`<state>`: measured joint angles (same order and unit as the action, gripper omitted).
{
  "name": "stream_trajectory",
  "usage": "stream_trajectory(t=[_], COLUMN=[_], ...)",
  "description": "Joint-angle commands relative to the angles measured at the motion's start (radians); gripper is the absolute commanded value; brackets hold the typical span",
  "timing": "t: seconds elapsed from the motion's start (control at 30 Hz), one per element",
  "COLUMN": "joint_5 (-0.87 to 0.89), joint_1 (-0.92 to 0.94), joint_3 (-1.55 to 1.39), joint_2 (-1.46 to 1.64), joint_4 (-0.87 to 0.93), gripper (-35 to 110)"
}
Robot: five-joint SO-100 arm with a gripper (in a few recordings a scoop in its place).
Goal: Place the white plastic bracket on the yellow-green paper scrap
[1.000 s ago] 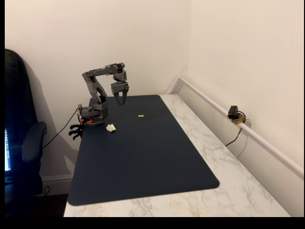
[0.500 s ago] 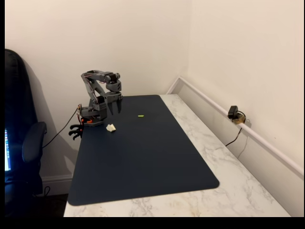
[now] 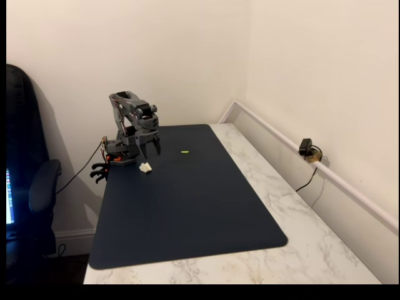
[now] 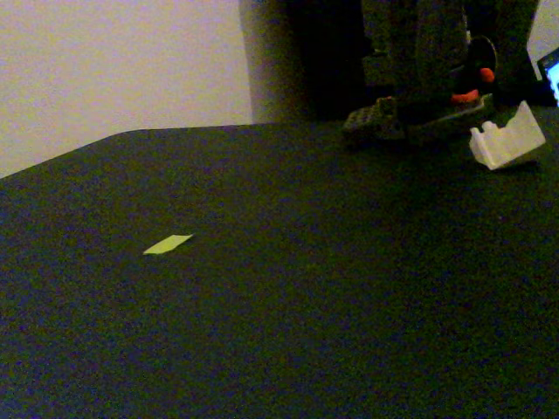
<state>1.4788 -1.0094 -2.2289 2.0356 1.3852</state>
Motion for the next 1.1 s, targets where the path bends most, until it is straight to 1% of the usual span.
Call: stream_trajectory(t=[0.0, 0.27, 0.47, 0.6, 0.8, 1.07], joint_5=[0.066, 0.176, 0.247, 0.298, 0.314, 0.275], joint_1=[-0.054, -0.149, -0.21, -0.224, -0.183, -0.101], joint_3=[0.077, 0.038, -0.032, -0.064, -0.1, -0.164], joint_2=[0.015, 0.021, 0.023, 0.046, 0.081, 0.107], joint_4=[0.052, -0.005, -0.094, -0.097, -0.098, -0.12], gripper=[32, 35, 37, 37, 36, 36])
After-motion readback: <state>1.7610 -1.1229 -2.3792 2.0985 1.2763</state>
